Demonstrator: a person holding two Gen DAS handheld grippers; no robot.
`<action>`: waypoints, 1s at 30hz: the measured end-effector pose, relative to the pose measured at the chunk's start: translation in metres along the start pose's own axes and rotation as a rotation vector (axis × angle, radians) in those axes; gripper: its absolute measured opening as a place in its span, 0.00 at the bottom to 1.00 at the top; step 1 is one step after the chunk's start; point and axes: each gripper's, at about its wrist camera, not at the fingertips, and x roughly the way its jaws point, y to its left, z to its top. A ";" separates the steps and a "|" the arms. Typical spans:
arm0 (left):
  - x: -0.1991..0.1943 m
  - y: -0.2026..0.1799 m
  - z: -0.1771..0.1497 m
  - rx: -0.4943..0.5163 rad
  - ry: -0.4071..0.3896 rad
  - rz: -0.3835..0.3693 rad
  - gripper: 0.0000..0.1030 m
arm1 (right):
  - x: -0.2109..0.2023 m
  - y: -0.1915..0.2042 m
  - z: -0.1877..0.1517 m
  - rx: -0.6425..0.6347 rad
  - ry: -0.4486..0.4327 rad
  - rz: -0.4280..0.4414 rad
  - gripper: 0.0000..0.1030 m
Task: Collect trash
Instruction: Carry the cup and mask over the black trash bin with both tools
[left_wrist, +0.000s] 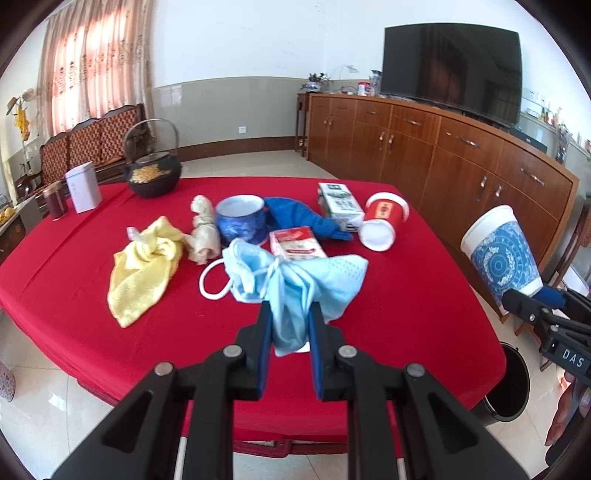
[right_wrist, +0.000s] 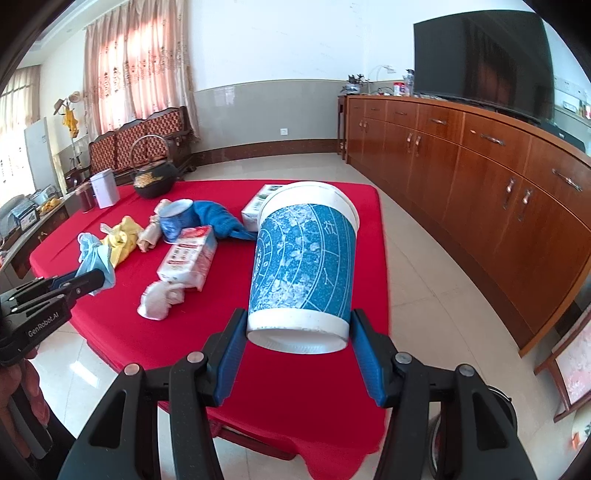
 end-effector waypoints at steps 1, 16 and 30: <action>0.001 -0.006 0.000 0.006 0.002 -0.009 0.19 | -0.001 -0.006 -0.003 0.005 0.003 -0.008 0.56; 0.015 -0.135 -0.010 0.176 0.046 -0.180 0.19 | -0.035 -0.128 -0.053 0.107 0.037 -0.165 0.56; 0.032 -0.272 -0.046 0.356 0.139 -0.381 0.19 | -0.065 -0.250 -0.136 0.195 0.153 -0.316 0.56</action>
